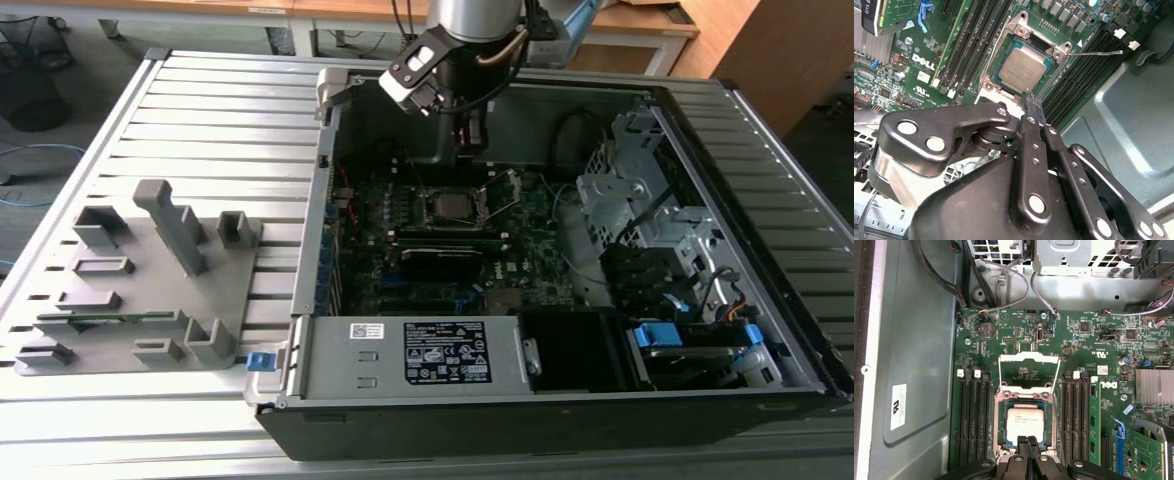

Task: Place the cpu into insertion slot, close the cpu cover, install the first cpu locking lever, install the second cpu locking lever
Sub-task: 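Close the cpu cover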

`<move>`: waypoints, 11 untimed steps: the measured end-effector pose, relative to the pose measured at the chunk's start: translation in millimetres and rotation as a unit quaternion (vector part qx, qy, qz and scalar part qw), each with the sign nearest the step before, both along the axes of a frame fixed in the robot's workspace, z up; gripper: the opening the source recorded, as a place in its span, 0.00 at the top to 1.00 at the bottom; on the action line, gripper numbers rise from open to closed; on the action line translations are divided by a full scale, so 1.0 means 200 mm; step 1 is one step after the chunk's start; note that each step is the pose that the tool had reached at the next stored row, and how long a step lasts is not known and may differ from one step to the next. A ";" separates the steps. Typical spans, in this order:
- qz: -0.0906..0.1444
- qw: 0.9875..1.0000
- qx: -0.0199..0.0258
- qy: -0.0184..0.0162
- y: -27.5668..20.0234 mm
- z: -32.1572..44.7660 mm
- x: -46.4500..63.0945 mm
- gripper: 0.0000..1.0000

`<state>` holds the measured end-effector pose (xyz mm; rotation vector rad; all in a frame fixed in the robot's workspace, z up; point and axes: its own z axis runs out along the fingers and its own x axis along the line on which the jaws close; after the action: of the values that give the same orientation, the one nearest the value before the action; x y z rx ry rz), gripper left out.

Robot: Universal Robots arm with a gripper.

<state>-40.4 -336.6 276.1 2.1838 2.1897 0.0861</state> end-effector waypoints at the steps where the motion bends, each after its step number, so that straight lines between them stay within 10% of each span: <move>1: 0.000 1.000 0.000 0.000 0.000 0.002 0.00 0.89; 11: 0.000 1.000 0.000 0.000 0.000 0.013 0.00 0.89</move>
<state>-39.8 -336.6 278.7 2.1835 2.1900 0.0859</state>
